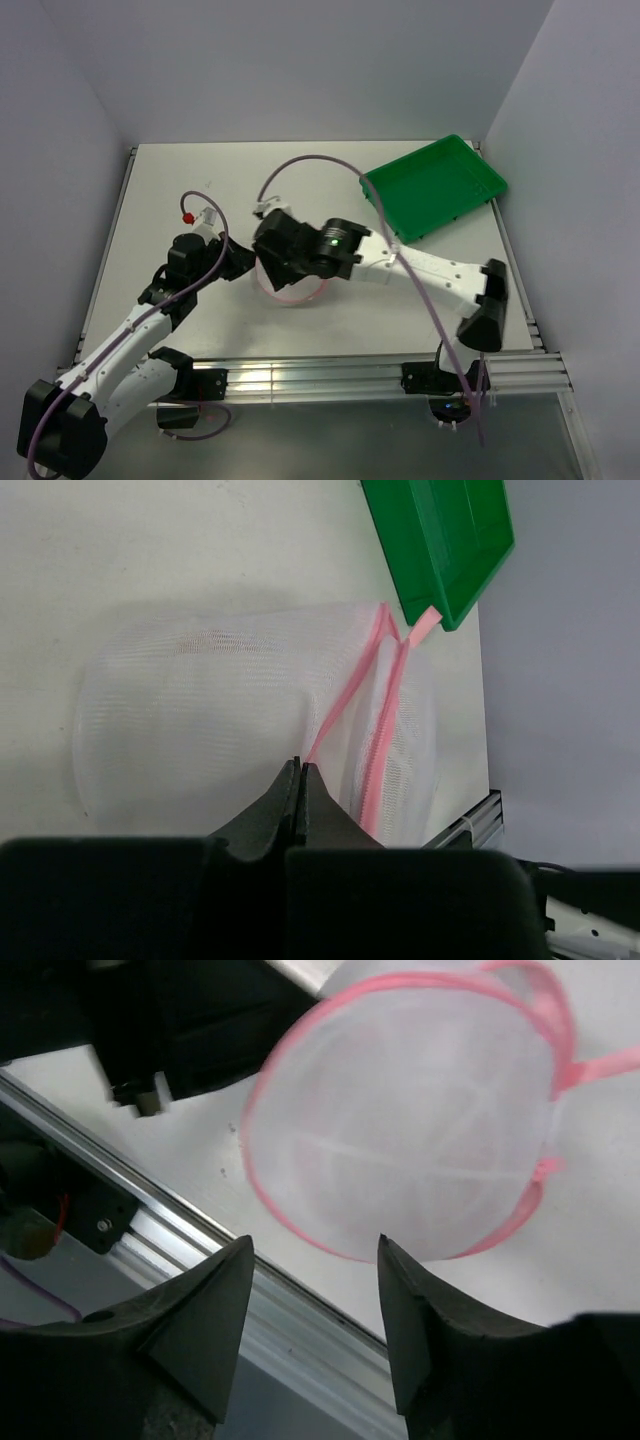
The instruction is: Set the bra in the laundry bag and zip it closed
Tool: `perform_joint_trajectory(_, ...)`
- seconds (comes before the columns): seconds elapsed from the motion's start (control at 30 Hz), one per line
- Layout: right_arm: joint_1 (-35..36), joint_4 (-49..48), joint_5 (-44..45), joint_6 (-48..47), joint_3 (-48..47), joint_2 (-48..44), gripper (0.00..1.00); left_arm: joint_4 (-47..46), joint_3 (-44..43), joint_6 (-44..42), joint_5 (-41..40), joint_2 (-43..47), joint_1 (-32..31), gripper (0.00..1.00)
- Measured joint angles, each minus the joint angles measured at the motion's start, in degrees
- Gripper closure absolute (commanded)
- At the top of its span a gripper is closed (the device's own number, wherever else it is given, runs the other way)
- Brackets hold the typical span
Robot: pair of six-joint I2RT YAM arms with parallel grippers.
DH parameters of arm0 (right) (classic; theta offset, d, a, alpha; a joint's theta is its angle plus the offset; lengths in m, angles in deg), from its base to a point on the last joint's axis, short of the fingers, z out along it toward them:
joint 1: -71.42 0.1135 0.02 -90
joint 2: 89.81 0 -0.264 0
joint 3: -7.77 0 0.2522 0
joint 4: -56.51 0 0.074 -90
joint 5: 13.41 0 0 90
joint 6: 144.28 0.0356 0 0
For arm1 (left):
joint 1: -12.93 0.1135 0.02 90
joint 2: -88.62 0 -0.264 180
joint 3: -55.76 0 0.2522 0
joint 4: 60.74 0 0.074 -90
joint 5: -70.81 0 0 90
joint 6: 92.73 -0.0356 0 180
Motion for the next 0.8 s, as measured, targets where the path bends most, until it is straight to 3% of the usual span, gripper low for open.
perform_joint_trajectory(0.17,-10.7,-12.6,-5.4,0.5,20.7,-18.8,0.38,-1.2,2.7,0.0,-0.5,1.8,0.0,1.00)
perform_joint_trajectory(0.33,-24.2,-28.3,-13.3,2.6,40.7,-32.3,0.28,-1.3,2.8,-0.8,-2.6,2.1,0.0,1.00)
perform_joint_trajectory(0.53,-35.1,-45.3,-28.0,5.0,53.4,-28.7,0.23,-0.9,2.7,-2.5,-5.6,3.9,0.0,1.00)
perform_joint_trajectory(0.8,-42.0,-64.7,-44.5,9.5,56.0,-18.3,0.22,-0.8,2.7,-4.7,-6.5,3.7,0.0,1.00)
